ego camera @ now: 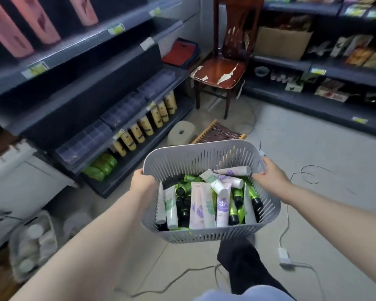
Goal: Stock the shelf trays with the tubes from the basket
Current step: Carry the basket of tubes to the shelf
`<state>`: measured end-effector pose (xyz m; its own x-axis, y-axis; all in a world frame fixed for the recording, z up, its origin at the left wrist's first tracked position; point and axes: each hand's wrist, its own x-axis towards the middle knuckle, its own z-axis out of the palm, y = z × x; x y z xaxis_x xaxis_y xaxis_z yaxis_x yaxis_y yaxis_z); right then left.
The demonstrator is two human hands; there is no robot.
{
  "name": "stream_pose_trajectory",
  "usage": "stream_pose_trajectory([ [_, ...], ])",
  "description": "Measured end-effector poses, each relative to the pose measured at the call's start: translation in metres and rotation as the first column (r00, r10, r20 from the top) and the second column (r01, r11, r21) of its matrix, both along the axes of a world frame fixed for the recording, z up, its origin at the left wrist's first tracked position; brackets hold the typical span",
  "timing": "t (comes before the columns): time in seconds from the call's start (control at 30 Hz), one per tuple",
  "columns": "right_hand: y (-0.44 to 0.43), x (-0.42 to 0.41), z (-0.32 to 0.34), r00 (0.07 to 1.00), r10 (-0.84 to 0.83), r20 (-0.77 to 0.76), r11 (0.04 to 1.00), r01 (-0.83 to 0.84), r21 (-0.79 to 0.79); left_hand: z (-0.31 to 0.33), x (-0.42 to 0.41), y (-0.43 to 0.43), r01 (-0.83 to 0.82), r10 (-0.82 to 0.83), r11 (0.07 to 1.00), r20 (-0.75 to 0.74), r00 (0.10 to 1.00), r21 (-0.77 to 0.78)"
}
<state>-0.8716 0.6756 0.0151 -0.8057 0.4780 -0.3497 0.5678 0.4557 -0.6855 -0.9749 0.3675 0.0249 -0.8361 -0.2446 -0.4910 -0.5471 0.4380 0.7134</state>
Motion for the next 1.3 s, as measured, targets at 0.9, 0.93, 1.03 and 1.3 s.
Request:
stream_pose_trajectory([
  [0.9, 0.192, -0.424, -0.013, 0.987, 0.147, 0.069, 0.989, -0.147, -0.012, -0.028, -0.380, 0.181, -0.120, 0.121, 0.993, 0.072, 0.990, -0.021],
  [0.93, 0.194, -0.438, -0.014, 0.986, 0.152, 0.064, 0.988, -0.150, -0.022, -0.029, -0.393, 0.183, -0.135, 0.135, 0.991, 0.076, 0.988, -0.014],
  [1.03, 0.200, -0.475, -0.013, 0.984, 0.165, 0.067, 0.985, -0.162, -0.054, -0.022, -0.421, 0.191, -0.159, 0.160, 0.987, 0.064, 0.985, -0.012],
  [1.3, 0.226, -0.577, -0.008, 0.939, 0.337, 0.066, 0.939, -0.331, -0.089, -0.022, -0.471, 0.209, -0.291, 0.294, 0.956, 0.077, 0.953, -0.045],
])
